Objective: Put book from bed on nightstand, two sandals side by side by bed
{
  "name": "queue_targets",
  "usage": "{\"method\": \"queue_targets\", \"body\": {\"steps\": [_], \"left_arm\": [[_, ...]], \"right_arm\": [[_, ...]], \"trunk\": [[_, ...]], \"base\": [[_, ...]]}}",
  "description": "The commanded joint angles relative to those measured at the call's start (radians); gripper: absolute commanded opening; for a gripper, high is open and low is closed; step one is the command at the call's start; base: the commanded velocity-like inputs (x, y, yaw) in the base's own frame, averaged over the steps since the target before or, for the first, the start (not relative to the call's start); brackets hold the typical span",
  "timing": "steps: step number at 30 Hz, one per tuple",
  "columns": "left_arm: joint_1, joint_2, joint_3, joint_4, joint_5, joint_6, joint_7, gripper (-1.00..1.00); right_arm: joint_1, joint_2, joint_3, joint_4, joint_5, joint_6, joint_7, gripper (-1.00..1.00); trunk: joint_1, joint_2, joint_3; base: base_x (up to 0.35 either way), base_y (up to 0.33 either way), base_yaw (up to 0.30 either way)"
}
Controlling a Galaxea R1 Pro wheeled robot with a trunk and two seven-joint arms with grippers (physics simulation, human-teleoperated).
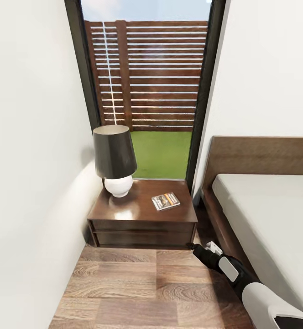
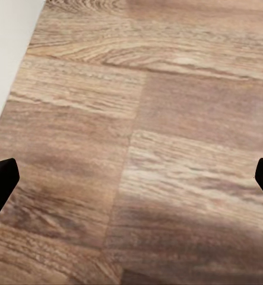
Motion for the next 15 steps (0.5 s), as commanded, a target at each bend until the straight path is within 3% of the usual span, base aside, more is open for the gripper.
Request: {"method": "queue_targets", "body": {"steps": [1,15], "left_arm": [[-0.001,-0.001,-0.009,0.001,0.007,-0.002,0.005,1.0],[-0.001,-0.005,-0.009,-0.001,0.011,0.004,0.005,1.0]], "right_arm": [[0.0,0.0,-0.006,-0.001,-0.002,0.007,0.003,1.0],[0.0,-0.001,0.011,-0.003,0.018,-0.005,0.012,1.0]], "trunk": [[-0.004,0.007,0.002],[-0.058,0.105,0.046]], "base": [[-0.01,0.0,0.0],[-0.002,0.0,0.0]]}}
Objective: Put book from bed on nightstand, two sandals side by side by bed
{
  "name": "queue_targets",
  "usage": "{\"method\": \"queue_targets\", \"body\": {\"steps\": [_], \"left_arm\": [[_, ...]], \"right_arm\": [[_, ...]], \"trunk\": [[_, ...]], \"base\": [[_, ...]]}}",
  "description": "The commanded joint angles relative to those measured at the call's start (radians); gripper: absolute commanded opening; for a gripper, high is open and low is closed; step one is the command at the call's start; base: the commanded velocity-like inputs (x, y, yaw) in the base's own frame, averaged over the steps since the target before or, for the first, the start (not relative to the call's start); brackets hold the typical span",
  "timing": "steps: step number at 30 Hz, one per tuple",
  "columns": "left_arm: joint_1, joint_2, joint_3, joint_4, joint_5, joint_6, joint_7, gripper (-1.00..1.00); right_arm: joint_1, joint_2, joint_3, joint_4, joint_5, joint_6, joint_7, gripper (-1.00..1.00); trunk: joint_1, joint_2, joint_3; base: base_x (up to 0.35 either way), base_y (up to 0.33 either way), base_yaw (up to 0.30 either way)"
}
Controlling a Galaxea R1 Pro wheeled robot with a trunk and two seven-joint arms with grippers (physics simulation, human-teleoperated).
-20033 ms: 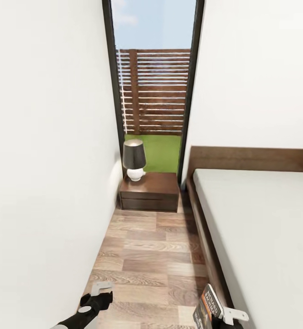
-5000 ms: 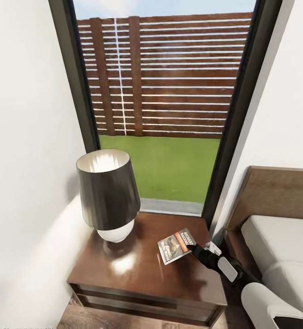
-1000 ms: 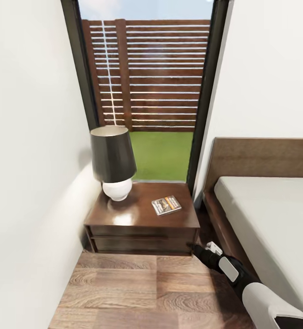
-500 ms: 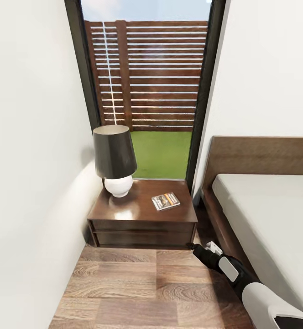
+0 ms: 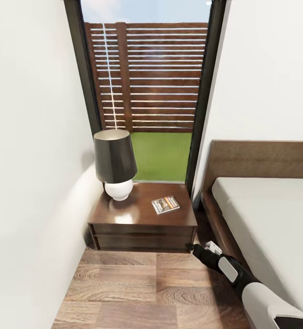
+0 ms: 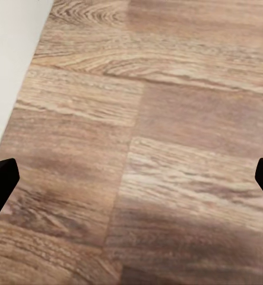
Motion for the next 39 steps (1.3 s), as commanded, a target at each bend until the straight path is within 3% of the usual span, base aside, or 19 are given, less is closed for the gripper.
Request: {"method": "queue_targets", "body": {"steps": [1,5,6,11,13,17,21,22,35,39], "left_arm": [[0.0,0.0,-0.009,0.001,0.007,-0.002,0.005,1.0],[0.0,0.0,-0.009,0.001,0.008,-0.001,0.005,1.0],[0.0,0.0,-0.009,0.001,0.009,0.0,0.005,1.0],[-0.001,0.0,-0.01,0.001,0.01,0.012,0.005,1.0],[-0.001,0.0,-0.01,0.001,0.01,0.034,0.005,1.0],[-0.001,0.002,-0.01,-0.009,0.007,0.143,0.004,1.0],[-0.002,0.004,-0.01,-0.021,0.008,0.182,0.002,1.0],[-0.006,0.006,-0.01,-0.039,0.007,0.205,0.001,1.0],[-0.025,0.009,-0.01,-0.088,0.006,0.271,-0.001,1.0],[-0.027,0.012,-0.01,-0.108,0.008,0.278,-0.001,1.0]], "right_arm": [[0.0,0.001,0.003,-0.001,0.009,0.004,0.002,1.0],[0.0,0.002,0.034,-0.001,0.052,-0.02,0.001,1.0],[0.0,0.002,0.064,-0.001,0.092,-0.061,-0.001,1.0],[0.002,0.004,0.116,0.009,0.185,-0.144,-0.021,1.0],[0.003,0.005,0.126,0.012,0.221,-0.159,-0.045,1.0],[0.004,0.007,0.139,0.018,0.316,-0.188,-0.165,1.0],[0.005,0.007,0.143,0.018,0.349,-0.214,-0.227,1.0],[0.011,0.007,0.145,0.03,0.373,-0.265,-0.263,1.0],[0.021,0.017,0.146,0.283,0.476,-0.503,-0.283,1.0],[0.021,0.02,0.147,0.311,0.488,-0.533,-0.283,1.0]], "trunk": [[-0.004,0.007,0.002],[-0.019,0.035,0.015],[-0.023,0.042,0.018],[-0.042,0.077,0.034],[-0.05,0.091,0.04],[-0.065,0.119,0.052],[-0.081,0.147,0.065],[-0.085,0.154,0.068],[-0.134,0.245,0.109],[-0.15,0.273,0.121]], "base": [[0.0,0.0,0.0],[0.0,0.0,0.0],[0.0,0.0,0.0],[0.0,0.0,0.0],[0.0,0.0,0.0],[0.0,0.0,0.0],[0.0,0.0,0.0],[0.0,0.0,0.0],[0.0,0.0,0.0],[0.0,0.0,0.0]]}}
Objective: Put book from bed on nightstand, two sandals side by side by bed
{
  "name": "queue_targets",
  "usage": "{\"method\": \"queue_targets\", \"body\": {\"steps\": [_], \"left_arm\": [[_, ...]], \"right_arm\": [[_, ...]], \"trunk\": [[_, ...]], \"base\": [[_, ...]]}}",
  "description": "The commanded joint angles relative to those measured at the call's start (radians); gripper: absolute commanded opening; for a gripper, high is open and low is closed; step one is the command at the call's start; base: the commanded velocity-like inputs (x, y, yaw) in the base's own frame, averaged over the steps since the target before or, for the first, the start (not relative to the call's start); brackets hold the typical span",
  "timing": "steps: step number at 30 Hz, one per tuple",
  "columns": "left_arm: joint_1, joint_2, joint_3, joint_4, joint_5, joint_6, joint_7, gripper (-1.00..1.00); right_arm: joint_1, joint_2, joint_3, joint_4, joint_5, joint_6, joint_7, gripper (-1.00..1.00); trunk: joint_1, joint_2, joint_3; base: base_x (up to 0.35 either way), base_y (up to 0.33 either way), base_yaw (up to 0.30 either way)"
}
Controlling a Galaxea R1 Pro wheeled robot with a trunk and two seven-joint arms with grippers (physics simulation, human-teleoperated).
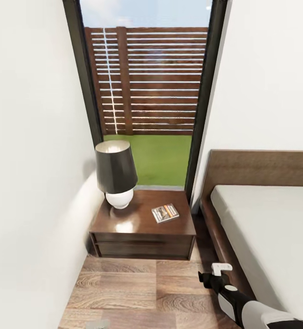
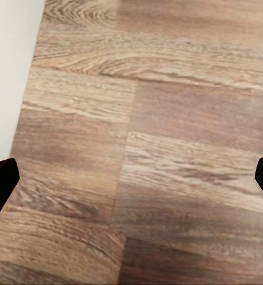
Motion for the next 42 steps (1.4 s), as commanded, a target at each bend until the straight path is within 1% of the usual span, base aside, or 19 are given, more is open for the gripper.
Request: {"method": "queue_targets", "body": {"steps": [1,8,11,14,16,21,27,39,41,42], "left_arm": [[-0.001,0.002,-0.009,-0.006,0.01,-0.002,0.004,1.0],[-0.002,0.006,-0.007,-0.015,0.012,-0.001,0.005,1.0],[-0.002,0.006,-0.005,-0.015,0.014,-0.004,0.005,1.0],[-0.002,0.007,-0.003,-0.014,0.015,-0.007,0.005,1.0],[-0.002,0.007,-0.001,-0.012,0.015,-0.01,0.006,1.0],[-0.002,0.007,0.002,-0.005,0.015,-0.013,0.006,1.0],[-0.002,0.006,0.004,-0.003,0.017,-0.015,0.006,1.0],[-0.002,0.007,0.004,-0.002,0.018,-0.015,0.005,1.0],[-0.002,0.007,0.003,-0.001,0.018,-0.015,0.005,1.0],[-0.001,0.008,0.003,0.002,0.018,-0.015,0.006,1.0]], "right_arm": [[-0.001,0.001,0.009,0.008,-0.007,-0.012,-0.001,1.0],[0.0,0.006,0.009,0.018,-0.001,-0.028,0.0,1.0],[0.006,0.008,0.008,0.022,0.009,-0.037,0.0,1.0],[0.022,0.013,0.009,0.026,0.013,-0.062,0.0,1.0],[0.048,0.023,0.009,0.027,0.017,-0.087,0.0,1.0],[0.08,0.037,0.008,0.031,0.033,-0.106,-0.001,1.0],[0.089,0.038,0.007,0.031,0.035,-0.134,-0.001,1.0],[0.09,0.038,0.005,0.033,0.029,-0.129,-0.006,1.0],[0.095,0.038,0.005,0.041,0.029,-0.132,-0.007,1.0],[0.106,0.038,0.005,0.046,0.03,-0.133,-0.007,1.0]], "trunk": [[-0.004,0.007,0.002],[-0.031,0.056,0.024],[-0.042,0.077,0.034],[-0.054,0.098,0.043],[-0.062,0.112,0.049],[-0.081,0.147,0.065],[-0.104,0.189,0.084],[-0.15,0.273,0.121],[-0.157,0.287,0.128],[-0.161,0.294,0.131]], "base": [[0.0,0.0,0.0],[0.0,0.0,0.0],[0.0,0.0,0.0],[0.0,0.0,0.0],[0.0,0.0,0.0],[0.0,0.0,0.0],[0.0,0.0,0.0],[0.0,0.0,0.0],[0.0,0.0,0.0],[0.0,0.0,0.0]]}}
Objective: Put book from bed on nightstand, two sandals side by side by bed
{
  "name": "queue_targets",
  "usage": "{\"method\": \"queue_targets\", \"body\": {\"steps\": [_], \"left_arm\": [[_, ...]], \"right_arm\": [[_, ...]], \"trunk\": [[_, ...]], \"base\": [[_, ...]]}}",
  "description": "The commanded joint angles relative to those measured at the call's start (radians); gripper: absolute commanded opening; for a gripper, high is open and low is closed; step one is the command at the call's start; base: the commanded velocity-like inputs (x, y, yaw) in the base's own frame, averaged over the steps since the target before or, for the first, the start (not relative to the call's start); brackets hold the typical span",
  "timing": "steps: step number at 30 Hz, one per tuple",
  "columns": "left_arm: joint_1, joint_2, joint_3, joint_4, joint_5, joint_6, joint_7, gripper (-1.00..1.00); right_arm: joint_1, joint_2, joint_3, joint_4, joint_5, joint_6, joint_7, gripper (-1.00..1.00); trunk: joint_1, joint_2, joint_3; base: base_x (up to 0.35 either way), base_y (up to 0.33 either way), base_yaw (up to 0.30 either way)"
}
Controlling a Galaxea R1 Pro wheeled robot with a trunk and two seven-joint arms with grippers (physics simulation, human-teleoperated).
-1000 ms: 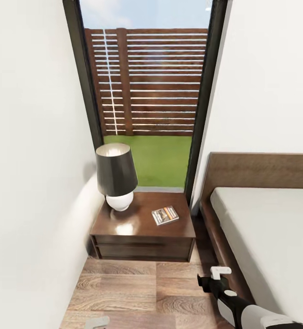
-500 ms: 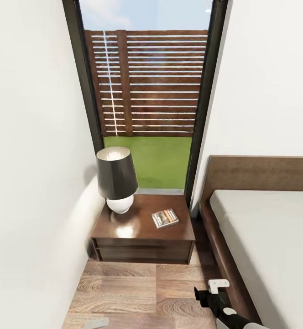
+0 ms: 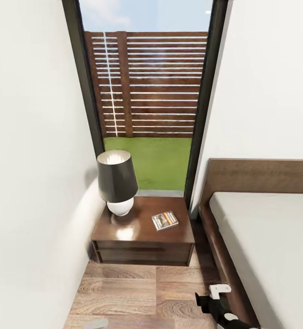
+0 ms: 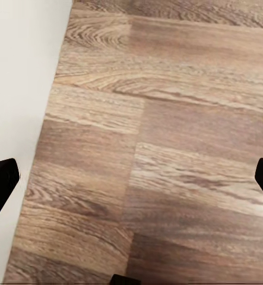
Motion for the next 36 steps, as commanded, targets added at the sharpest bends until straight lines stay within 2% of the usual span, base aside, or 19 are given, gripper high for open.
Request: {"method": "queue_targets", "body": {"steps": [1,4,5,12,21,27,33,36], "left_arm": [[0.0,0.0,-0.009,0.01,0.009,-0.004,0.004,1.0],[0.0,-0.001,-0.009,0.03,0.009,-0.005,0.004,1.0],[0.0,-0.003,-0.009,0.05,0.009,-0.005,0.004,1.0],[0.004,-0.002,-0.009,0.11,0.01,-0.005,0.005,1.0],[0.029,0.001,-0.009,0.139,0.011,-0.005,0.005,1.0],[0.063,0.002,-0.005,0.147,0.012,-0.011,0.005,1.0],[0.075,0.004,0.002,0.148,0.012,-0.027,0.005,1.0],[0.084,0.016,0.003,0.148,0.011,-0.032,0.004,1.0]], "right_arm": [[0.017,0.001,0.009,0.006,-0.007,-0.008,-0.001,1.0],[0.047,0.001,0.01,0.009,-0.004,-0.01,-0.001,1.0],[0.074,0.001,0.01,0.01,-0.003,-0.021,-0.001,1.0],[0.153,0.001,0.01,0.012,-0.002,-0.08,-0.001,1.0],[0.182,0.0,0.011,0.013,0.002,-0.103,0.0,1.0],[0.23,-0.002,0.011,0.014,0.002,-0.158,0.0,1.0],[0.24,-0.001,0.006,0.013,-0.008,-0.171,-0.01,1.0],[0.241,0.0,0.005,0.013,-0.008,-0.171,-0.015,1.0]], "trunk": [[-0.004,0.007,0.002],[-0.016,0.028,0.012],[-0.019,0.035,0.015],[-0.046,0.084,0.037],[-0.081,0.147,0.065],[-0.104,0.189,0.084],[-0.127,0.231,0.103],[-0.138,0.252,0.112]], "base": [[0.0,0.0,0.0],[0.0,0.0,0.0],[0.0,0.0,0.0],[0.0,0.0,0.0],[0.0,0.0,0.0],[0.0,0.0,0.0],[0.0,0.0,0.0],[0.0,0.0,0.0]]}}
